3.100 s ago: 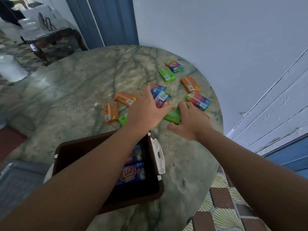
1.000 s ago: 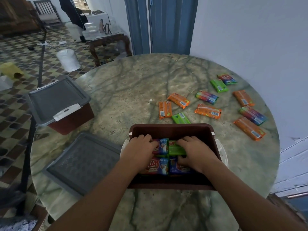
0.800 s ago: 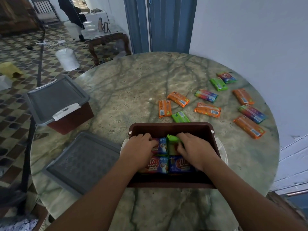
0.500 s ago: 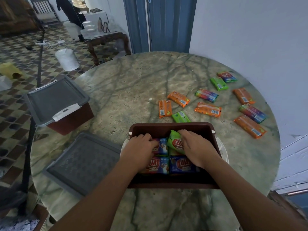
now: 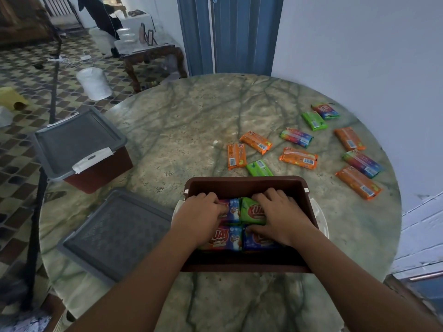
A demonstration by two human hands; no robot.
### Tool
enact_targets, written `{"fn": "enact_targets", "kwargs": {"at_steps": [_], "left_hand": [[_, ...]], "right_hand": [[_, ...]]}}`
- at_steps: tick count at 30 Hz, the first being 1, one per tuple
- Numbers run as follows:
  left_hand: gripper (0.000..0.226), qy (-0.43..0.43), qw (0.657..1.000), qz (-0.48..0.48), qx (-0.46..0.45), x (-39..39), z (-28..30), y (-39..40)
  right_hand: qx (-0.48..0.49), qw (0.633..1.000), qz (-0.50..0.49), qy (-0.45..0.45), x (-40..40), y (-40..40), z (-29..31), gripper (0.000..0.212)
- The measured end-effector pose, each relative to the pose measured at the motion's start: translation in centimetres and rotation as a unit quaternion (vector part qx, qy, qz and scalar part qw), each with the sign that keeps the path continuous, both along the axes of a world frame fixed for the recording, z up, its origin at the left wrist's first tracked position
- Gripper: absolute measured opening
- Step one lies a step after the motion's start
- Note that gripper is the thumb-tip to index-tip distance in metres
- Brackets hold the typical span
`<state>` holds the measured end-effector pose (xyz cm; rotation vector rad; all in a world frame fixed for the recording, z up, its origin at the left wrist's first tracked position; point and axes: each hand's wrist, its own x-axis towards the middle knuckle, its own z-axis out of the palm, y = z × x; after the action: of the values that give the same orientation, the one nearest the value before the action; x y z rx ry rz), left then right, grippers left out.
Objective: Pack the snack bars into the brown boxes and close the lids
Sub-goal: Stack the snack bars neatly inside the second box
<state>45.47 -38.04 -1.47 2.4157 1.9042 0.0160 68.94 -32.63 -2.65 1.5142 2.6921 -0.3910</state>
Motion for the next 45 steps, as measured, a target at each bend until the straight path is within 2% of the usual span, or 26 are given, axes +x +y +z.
{"fn": "enact_targets", "kwargs": {"at_steps": [2, 9, 16, 19, 22, 24, 26, 27, 29, 32, 37, 45], "left_hand": [[0.038, 0.005, 1.0, -0.001, -0.008, 0.0, 0.1, 0.1], [0.041, 0.013, 0.999, -0.014, -0.031, 0.0, 0.1, 0.2], [0.042, 0.036, 0.999, -0.021, -0.025, 0.1, 0.0, 0.2], [0.039, -0.033, 0.999, -0.014, 0.02, 0.3, 0.3, -0.1], [0.033, -0.159, 0.98, 0.006, 0.12, 0.1, 0.3, -0.6], [0.03, -0.181, 0.965, 0.039, 0.188, -0.3, 0.4, -0.3], [0.037, -0.126, 0.966, 0.079, 0.213, -0.7, 1.2, 0.7], [0.046, -0.094, 0.971, 0.098, 0.196, -0.9, 1.5, 1.4], [0.061, -0.053, 0.986, 0.124, 0.099, -1.4, 1.9, 3.1], [0.06, -0.039, 0.991, 0.128, -0.031, -1.6, 1.3, 5.0], [0.044, -0.034, 0.992, 0.119, 0.002, -1.7, 0.2, 5.5], [0.042, -0.031, 0.994, 0.107, 0.016, -2.3, 0.3, 8.6]], "right_hand": [[-0.006, 1.0, 0.013, -0.015, 0.0, 0.1, -0.1, 0.081], [0.022, 0.997, 0.064, -0.034, -0.1, 0.2, 0.1, 0.059], [0.046, 0.997, 0.052, -0.04, 0.0, -0.1, 0.1, 0.056], [0.081, 0.995, 0.028, 0.056, -0.2, -0.4, 0.8, 0.055], [0.214, 0.959, -0.016, 0.185, 0.0, -0.1, 1.4, 0.036], [0.233, 0.954, -0.045, 0.184, 0.3, 0.3, 2.0, 0.04], [0.192, 0.974, -0.051, 0.104, 0.7, 1.1, 2.2, 0.057], [0.165, 0.983, -0.05, 0.054, 0.9, 1.5, 2.3, 0.062], [0.118, 0.992, -0.052, -0.006, 1.1, 2.4, 2.5, 0.058], [0.1, 0.993, -0.058, 0.0, 1.0, 3.4, 3.1, 0.037], [0.064, 0.996, -0.059, 0.018, 0.9, 4.3, 2.9, 0.027], [0.069, 0.996, -0.06, 0.01, 0.4, 7.0, 3.0, 0.029]]}}
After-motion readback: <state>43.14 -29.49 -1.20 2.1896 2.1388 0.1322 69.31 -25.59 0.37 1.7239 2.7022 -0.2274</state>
